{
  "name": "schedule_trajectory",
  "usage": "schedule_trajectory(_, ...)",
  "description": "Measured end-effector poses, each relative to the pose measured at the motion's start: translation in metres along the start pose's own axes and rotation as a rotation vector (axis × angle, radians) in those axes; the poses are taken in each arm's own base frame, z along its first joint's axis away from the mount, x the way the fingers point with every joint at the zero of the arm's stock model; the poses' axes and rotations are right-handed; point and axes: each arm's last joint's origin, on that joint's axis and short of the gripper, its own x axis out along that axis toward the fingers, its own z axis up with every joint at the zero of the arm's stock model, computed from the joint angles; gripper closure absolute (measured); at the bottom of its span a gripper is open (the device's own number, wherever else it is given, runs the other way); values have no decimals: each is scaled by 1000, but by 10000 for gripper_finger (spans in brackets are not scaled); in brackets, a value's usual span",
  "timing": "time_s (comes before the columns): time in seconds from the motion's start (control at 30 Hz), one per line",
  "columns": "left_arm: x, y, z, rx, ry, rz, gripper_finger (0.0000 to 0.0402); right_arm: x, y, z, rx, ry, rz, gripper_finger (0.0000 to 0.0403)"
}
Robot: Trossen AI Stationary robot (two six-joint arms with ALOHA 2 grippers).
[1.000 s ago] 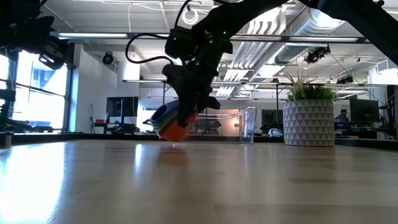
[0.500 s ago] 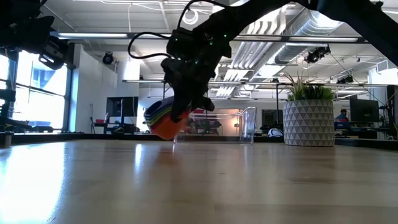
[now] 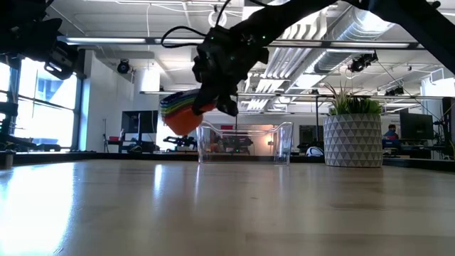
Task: Nest measuring cups in basket
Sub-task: Put the stacked measuring cups into the transparent bin
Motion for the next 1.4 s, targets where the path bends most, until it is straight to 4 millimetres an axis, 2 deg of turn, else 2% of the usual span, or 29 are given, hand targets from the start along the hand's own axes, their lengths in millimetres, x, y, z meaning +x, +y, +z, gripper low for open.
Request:
schedule_trajectory(0.13,0,0,0,0,0,0,326,-22,-2,7,-47,-47,52,381)
schedule_trajectory(0.27,0,0,0,0,0,0,326,-45,-12,11,-73,-86,98,381)
schedule_trajectory(0.47,0,0,0,0,0,0,326,-84,-42,14,-85,-144,132,381)
schedule_trajectory(0.7,0,0,0,0,1,0,326,-122,-84,3,-69,-176,205,381)
schedule_trajectory(0.83,0,0,0,0,1,0,326,-130,-108,-11,-32,-180,242,381)
schedule_trajectory(1.0,0,0,0,0,0,0,326,-129,-130,-28,18,-177,267,381)
schedule_trajectory(1.2,0,0,0,0,0,0,326,-122,-145,-44,67,-149,201,381)
schedule_trajectory(1.4,0,0,0,0,0,0,326,-112,-151,-48,144,-157,150,381)
